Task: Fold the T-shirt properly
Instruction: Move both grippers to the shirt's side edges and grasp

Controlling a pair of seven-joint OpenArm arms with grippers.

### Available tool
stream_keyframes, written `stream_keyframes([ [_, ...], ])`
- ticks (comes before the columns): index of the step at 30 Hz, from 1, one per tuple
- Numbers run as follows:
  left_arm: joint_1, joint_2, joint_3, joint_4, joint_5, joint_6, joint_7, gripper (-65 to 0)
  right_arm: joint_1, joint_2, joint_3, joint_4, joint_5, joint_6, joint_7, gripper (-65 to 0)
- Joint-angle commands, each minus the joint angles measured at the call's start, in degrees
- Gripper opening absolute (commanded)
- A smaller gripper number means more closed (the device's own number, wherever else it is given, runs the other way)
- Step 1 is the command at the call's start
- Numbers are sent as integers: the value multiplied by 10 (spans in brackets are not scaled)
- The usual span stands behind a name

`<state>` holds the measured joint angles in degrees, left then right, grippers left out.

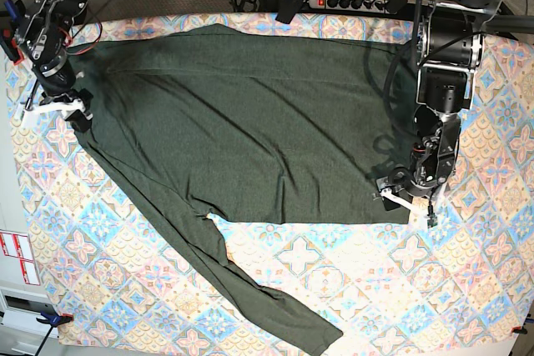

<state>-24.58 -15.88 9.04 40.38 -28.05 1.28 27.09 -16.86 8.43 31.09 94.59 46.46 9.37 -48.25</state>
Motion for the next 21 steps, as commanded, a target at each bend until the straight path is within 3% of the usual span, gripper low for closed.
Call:
stream_keyframes([
  [1,-7,6,3,5,-13,-11,14,-192,5,8,-3,19,10,7,11,-457],
  [5,6,10,3,21,-14,-11,14,-321,18,8,-5,24,10,7,11,-457],
  [11,29,6,1,70,-14,-11,14,-650,51,9,-5,18,9,7,11,-457],
  [14,36,-3,1,71,-14,-11,14,-650,68,19,-19,17,-7,7,11,-457],
  [21,61,-28,0,80,-15,-11,11,-650,130,49,-97,-34,-115,7,11,-454],
])
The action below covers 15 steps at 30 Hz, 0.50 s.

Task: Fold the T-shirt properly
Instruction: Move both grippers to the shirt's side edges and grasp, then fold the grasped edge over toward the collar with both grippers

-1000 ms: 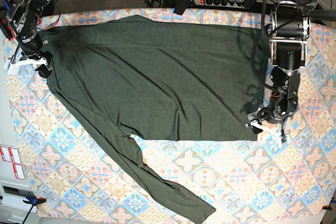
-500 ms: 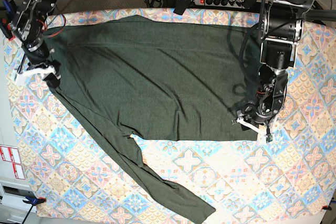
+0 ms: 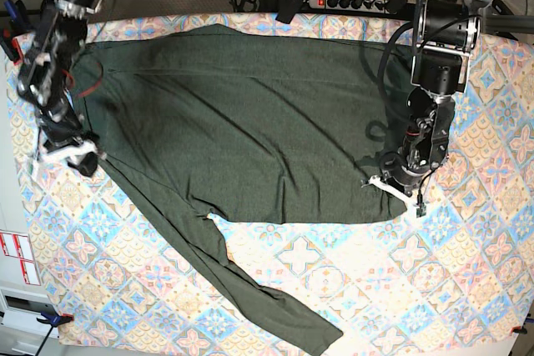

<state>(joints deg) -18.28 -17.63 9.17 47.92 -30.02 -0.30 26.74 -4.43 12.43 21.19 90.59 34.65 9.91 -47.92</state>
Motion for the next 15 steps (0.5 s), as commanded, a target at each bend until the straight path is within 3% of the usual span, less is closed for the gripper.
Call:
stream_keyframes([
  [1,7,-15,-2,24,4,4,13,-650,18,19,-14,-13,-3,2,8,-454],
  [7,90,-40,-2,178,5,5,14,-650,89,82,-114,-134,-7,2,12,-444],
  [11,133,-54,-31,241,5,5,17,-650,125,89,-156,-159,-39,2,12,-378],
  [15,161,-54,-63,272,6,5,18,-650,149,89,-189,-176,-110,2,13,-335],
])
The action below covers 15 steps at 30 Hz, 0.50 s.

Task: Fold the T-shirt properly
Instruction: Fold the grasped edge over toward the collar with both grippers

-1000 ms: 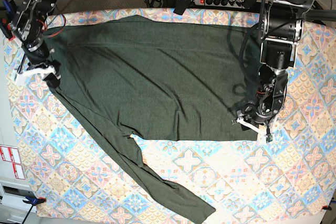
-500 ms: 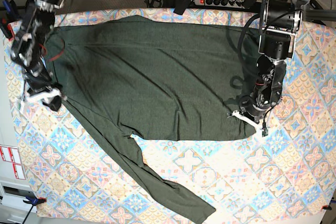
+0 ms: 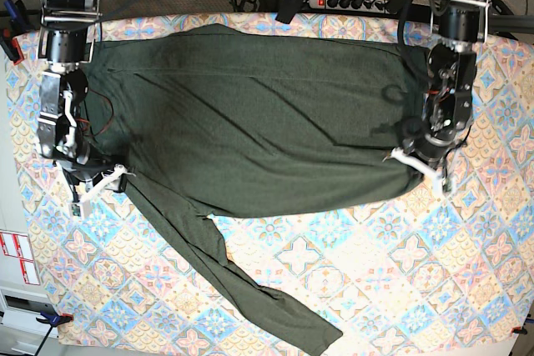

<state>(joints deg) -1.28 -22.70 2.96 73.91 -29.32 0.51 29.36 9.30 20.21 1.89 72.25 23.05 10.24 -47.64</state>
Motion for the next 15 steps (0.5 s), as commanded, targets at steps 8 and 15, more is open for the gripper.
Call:
stream_keyframes([
  [8,36,-7,-12,77,1,-3,-8,-650,71,11,-94,-77,-92,-2,66,-334],
  [15,53,-7,-19,104,1,-3,-7,-650,90,11,-143,-155,-118,-2,108,-334],
])
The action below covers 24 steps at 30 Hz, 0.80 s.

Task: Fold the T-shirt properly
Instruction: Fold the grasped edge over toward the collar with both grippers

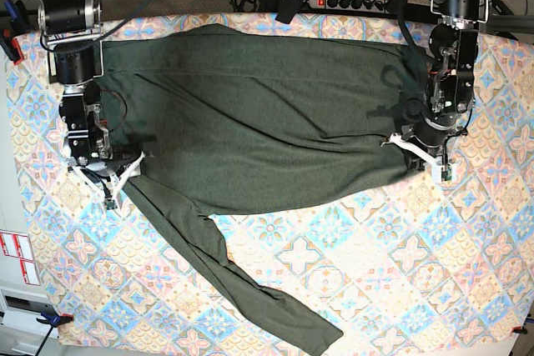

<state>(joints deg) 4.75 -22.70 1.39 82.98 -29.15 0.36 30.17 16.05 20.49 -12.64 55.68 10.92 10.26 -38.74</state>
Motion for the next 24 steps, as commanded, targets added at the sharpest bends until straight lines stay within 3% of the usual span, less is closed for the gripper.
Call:
stream_keyframes([
  [1,-4,-7,-3,13,-1,-1,-16,-650,25,8,-4,2,3,-2,26,-334],
  [15,11,-7,-3,41,-1,-1,-16,-650,69,8,-29,-133,3,2,98,-335],
  [19,11,-7,-3,41,-1,-1,-16,-650,68,8,-29,-142,3,81,102,-353],
  [22,11,-7,-3,41,-2,-1,-16,-650,67,8,-28,-142,3,137,103,-443],
  [24,11,-7,-3,41,-2,-1,-16,-650,67,8,-26,-142,3,154,103,-519],
])
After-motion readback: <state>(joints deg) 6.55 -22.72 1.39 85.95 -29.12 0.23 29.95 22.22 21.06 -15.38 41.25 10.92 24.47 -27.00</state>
